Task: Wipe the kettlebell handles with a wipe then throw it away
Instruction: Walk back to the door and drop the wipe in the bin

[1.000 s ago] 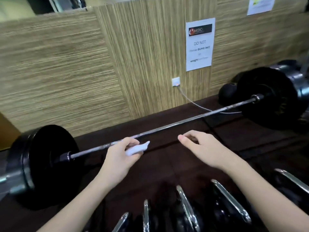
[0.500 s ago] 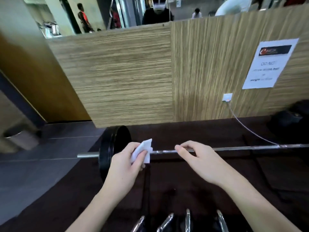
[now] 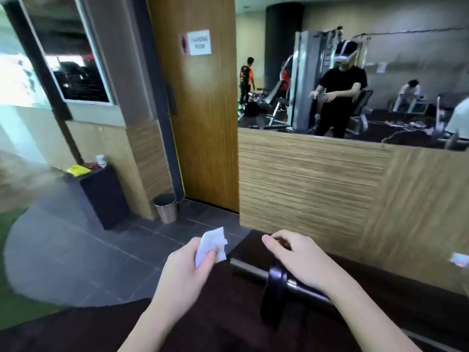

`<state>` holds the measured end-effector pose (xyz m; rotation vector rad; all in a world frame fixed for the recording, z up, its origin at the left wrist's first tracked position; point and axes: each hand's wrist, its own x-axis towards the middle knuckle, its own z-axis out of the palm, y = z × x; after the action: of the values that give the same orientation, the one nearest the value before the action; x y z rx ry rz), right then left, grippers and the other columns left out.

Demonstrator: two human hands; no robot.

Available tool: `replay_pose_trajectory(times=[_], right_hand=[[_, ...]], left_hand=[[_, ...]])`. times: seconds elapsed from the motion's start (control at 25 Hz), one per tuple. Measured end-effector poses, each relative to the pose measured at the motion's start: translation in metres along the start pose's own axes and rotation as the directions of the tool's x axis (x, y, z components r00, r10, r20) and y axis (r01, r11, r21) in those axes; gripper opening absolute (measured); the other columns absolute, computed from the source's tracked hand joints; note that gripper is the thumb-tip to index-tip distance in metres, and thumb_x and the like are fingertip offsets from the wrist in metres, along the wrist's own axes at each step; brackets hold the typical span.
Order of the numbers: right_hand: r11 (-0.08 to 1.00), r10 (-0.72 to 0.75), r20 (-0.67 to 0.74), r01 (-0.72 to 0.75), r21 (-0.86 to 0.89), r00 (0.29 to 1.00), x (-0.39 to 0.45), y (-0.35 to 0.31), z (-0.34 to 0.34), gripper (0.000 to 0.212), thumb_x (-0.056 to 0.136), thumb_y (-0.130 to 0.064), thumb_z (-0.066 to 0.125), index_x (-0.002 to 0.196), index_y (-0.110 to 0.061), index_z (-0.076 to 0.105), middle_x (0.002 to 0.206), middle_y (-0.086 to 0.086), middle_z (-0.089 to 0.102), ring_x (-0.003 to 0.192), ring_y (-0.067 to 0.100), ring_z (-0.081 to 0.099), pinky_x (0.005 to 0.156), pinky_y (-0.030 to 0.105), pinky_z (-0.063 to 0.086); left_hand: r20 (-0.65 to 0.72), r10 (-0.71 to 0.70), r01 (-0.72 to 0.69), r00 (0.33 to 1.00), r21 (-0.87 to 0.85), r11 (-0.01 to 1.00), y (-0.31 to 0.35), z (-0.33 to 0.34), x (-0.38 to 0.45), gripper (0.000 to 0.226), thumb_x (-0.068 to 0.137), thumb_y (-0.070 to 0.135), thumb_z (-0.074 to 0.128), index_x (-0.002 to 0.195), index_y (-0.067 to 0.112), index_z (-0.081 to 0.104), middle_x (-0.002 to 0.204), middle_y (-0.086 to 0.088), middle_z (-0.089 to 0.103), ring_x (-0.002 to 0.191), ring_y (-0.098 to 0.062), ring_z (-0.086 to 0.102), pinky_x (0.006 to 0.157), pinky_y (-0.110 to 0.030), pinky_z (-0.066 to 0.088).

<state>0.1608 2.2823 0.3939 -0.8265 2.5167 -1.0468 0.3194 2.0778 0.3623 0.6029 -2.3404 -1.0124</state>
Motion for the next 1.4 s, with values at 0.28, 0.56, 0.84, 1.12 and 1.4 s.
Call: replay_pose_trajectory(times=[0.28, 0.56, 0.84, 1.12, 1.4], right_hand=[[0.988, -0.156, 0.107, 0.155, 0.021, 0.982, 0.089, -0.226, 0.126, 0.048, 0.089, -0.077, 0.04, 0.114, -0.044, 0.064, 0.115, -0.023, 0.064, 0.102, -0.004, 0.057, 0.086, 0.026, 0.041], [0.985, -0.164, 0.183, 0.17, -0.014, 0.969, 0.181, -0.325, 0.242, 0.056, 0.088, -0.077, 0.037, 0.12, -0.039, 0.063, 0.122, -0.015, 0.064, 0.107, 0.005, 0.057, 0.088, 0.029, 0.043], [0.992, -0.107, 0.182, 0.117, -0.047, 0.977, 0.31, -0.363, 0.307, 0.056, 0.086, -0.08, 0.037, 0.118, -0.041, 0.062, 0.122, -0.015, 0.064, 0.109, 0.005, 0.059, 0.093, 0.029, 0.047], [0.993, -0.092, 0.129, 0.101, -0.057, 0.987, 0.465, -0.379, 0.334, 0.052, 0.089, -0.076, 0.038, 0.117, -0.041, 0.063, 0.118, -0.016, 0.066, 0.104, 0.001, 0.06, 0.093, 0.031, 0.052], [1.0, -0.012, 0.056, 0.012, 0.002, 0.998, 0.627, -0.381, 0.353, 0.053, 0.092, -0.073, 0.039, 0.124, -0.037, 0.062, 0.124, -0.014, 0.064, 0.108, 0.003, 0.058, 0.083, 0.023, 0.044]], left_hand=[[-0.202, -0.135, 0.146, 0.97, 0.039, 0.989, -0.125, -0.25, 0.047, 0.032, 0.099, 0.037, 0.054, 0.071, 0.024, 0.05, 0.063, 0.014, 0.053, 0.057, -0.006, 0.046, 0.058, -0.028, 0.04], [-0.318, -0.212, 0.239, 0.924, 0.048, 0.97, -0.234, -0.369, 0.084, 0.039, 0.098, 0.04, 0.053, 0.07, 0.016, 0.041, 0.058, 0.01, 0.041, 0.054, -0.006, 0.036, 0.056, -0.029, 0.036], [-0.278, -0.234, 0.243, 0.931, -0.006, 0.97, -0.32, -0.388, 0.206, 0.037, 0.098, 0.042, 0.053, 0.07, 0.02, 0.045, 0.058, 0.012, 0.045, 0.055, -0.007, 0.039, 0.058, -0.028, 0.037], [-0.187, -0.172, 0.182, 0.967, 0.035, 0.983, -0.381, -0.387, 0.372, 0.033, 0.099, 0.038, 0.05, 0.071, 0.02, 0.044, 0.061, 0.012, 0.045, 0.056, -0.006, 0.04, 0.057, -0.026, 0.036], [-0.118, -0.137, 0.143, 0.984, 0.049, 0.988, -0.444, -0.365, 0.563, 0.034, 0.098, 0.032, 0.053, 0.069, 0.019, 0.041, 0.063, 0.009, 0.045, 0.057, -0.006, 0.039, 0.056, -0.03, 0.036]])
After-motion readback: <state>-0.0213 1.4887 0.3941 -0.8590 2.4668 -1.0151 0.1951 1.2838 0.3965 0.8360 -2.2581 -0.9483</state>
